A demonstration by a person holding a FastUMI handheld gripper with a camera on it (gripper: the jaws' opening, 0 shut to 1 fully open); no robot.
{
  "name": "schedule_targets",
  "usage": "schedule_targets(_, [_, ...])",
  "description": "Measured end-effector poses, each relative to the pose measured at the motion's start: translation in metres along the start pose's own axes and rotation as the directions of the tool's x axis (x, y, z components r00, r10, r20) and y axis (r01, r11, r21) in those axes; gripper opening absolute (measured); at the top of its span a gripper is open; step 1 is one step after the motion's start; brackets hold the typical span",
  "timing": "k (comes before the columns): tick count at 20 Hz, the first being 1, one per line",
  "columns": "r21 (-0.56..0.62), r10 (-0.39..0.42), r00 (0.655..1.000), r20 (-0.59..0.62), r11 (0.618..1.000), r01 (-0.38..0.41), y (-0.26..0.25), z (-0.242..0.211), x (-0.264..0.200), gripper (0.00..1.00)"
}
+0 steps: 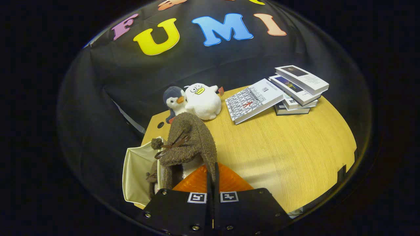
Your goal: Open the storage box then place both shoes into the box .Put the left shoe in first, then the right shoe, with the right side of both shoes facing outward in a uniform manner.
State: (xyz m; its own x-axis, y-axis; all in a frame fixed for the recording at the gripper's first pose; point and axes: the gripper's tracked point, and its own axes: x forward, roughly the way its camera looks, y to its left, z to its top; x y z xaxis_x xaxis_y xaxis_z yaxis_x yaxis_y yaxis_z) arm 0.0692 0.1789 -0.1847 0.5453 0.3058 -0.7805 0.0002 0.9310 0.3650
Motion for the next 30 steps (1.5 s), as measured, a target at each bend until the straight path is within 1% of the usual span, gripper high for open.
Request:
schedule_targets(6, [-0.014,0.06,0.998,0.008,0.998,-0.06,0.06,-0.007,0.003,0.01])
schedule_targets(10, [-0.023,0.094,0.995,-0.014,0.995,-0.094,0.093,-0.024,0.01,0.01])
schedule_targets(13, [-0.024,0.105,0.994,-0.008,0.994,-0.105,0.111,-0.035,0.016,0.01])
schedule_targets(20, [-0.023,0.104,0.994,0.043,0.994,-0.103,0.136,-0.036,0.021,0.01])
schedule_targets(22, [-0.028,0.106,0.994,0.03,0.994,-0.105,0.141,-0.042,0.024,0.01])
schedule_targets(28, [-0.045,0.056,0.998,-0.026,0.997,-0.057,0.134,-0.072,0.041,0.01])
schedule_targets(30, [-0.064,0.069,0.998,-0.012,0.996,-0.07,0.136,-0.07,0.043,0.06])
